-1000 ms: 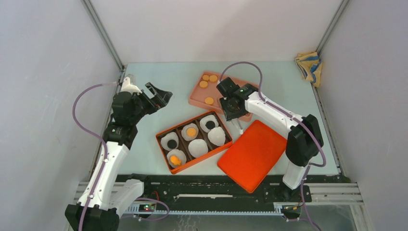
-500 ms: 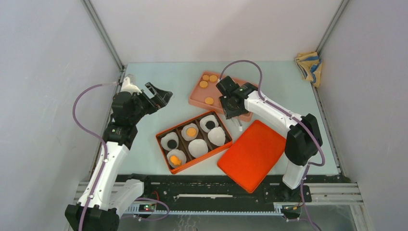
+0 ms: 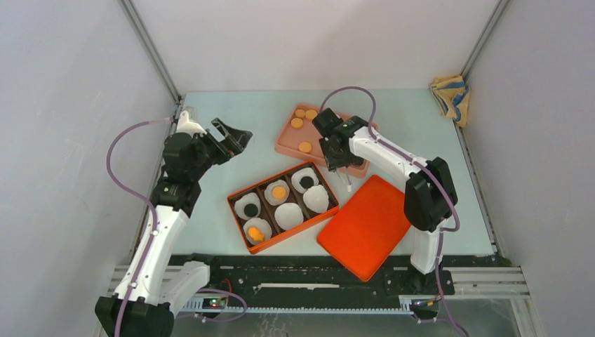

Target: Pack the cookies

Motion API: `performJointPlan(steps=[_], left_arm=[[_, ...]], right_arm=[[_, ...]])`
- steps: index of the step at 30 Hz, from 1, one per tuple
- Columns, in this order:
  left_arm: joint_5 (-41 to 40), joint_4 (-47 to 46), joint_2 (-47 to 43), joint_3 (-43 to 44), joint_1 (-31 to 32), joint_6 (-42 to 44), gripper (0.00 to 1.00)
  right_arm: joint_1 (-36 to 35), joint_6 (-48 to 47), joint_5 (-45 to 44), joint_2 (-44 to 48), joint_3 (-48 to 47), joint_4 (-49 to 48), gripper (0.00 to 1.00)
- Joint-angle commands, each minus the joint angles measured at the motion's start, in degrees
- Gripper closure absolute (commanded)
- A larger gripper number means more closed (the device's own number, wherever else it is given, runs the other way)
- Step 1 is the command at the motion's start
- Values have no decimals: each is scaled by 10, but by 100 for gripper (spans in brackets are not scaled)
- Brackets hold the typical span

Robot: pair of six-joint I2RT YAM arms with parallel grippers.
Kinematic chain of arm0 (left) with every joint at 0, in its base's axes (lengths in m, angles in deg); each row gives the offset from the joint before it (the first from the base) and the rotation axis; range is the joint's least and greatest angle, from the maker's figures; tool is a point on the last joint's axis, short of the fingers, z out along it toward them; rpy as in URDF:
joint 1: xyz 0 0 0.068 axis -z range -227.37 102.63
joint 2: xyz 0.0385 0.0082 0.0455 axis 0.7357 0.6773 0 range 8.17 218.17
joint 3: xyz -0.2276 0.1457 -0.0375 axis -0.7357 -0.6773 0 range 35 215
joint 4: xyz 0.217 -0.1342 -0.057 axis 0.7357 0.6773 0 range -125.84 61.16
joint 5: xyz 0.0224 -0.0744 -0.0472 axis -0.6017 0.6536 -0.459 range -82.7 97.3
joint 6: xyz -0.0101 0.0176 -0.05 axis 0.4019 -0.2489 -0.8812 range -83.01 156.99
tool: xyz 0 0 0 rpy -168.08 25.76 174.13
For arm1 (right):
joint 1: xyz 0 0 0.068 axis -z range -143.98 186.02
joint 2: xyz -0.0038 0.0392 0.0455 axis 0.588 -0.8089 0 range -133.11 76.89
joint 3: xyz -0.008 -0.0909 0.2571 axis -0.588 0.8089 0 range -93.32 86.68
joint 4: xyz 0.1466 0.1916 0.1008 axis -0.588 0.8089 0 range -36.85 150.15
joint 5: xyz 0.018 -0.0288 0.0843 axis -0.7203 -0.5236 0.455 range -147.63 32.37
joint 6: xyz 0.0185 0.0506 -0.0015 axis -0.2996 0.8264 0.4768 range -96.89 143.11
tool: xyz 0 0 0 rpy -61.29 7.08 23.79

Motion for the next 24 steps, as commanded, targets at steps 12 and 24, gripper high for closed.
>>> performJointPlan(steps=[12,24], left_arm=[[31,-37,-2,-11,-4,-17,0],[35,-37,-16,-17,-5,-16,0]], right_arm=[[-12,68,-6,-3,-33,60,50],[-10,86,5,-6,-35,74,57]])
